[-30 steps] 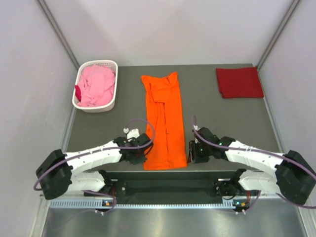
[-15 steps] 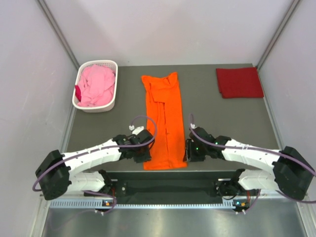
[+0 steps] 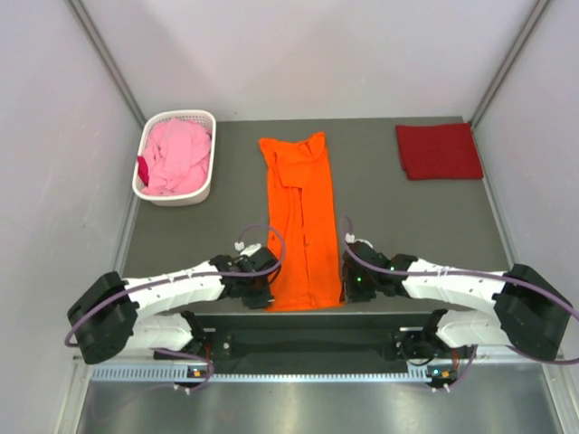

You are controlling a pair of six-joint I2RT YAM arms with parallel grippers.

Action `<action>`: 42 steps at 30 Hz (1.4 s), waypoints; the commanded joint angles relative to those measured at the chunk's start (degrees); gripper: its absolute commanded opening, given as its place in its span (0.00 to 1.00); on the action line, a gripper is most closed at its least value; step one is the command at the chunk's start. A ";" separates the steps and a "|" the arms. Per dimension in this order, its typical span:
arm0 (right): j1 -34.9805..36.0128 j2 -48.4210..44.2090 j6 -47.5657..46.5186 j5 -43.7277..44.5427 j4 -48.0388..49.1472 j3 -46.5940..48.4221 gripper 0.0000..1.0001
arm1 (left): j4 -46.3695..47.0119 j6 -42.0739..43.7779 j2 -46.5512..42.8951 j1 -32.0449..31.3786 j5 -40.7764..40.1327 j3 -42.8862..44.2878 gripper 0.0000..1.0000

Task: Fold and stack the t-shirts
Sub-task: Fold the tshirt

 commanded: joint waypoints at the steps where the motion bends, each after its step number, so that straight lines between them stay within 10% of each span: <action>1: 1.65 -1.04 1.43 1.47 1.52 -1.38 0.18 | 4.48 -2.83 -1.00 -0.78 2.99 -2.34 0.19; 4: 2.09 -2.80 2.22 1.65 1.69 -2.88 0.00 | 4.32 -4.68 -3.54 -1.05 3.97 -3.13 0.21; 8: 2.71 -4.91 2.48 1.74 1.87 -3.59 0.00 | -4.20 -2.23 -8.28 -0.70 -3.84 3.79 0.33; 13: 3.06 -6.58 1.69 4.54 -1.46 -2.18 0.08 | -9.06 12.79 -5.32 14.39 -7.64 16.62 0.38; 20: 3.06 -7.03 1.17 4.20 -0.24 -3.58 0.06 | 6.30 25.37 17.22 34.53 1.67 32.77 0.35; 31: 3.24 -6.32 0.20 5.52 -0.41 -5.43 0.00 | 5.02 30.65 58.48 40.96 7.57 80.75 0.31; 42: 3.15 -4.65 -0.15 5.16 0.47 -4.11 0.00 | 14.33 31.61 71.85 42.37 8.10 87.47 0.33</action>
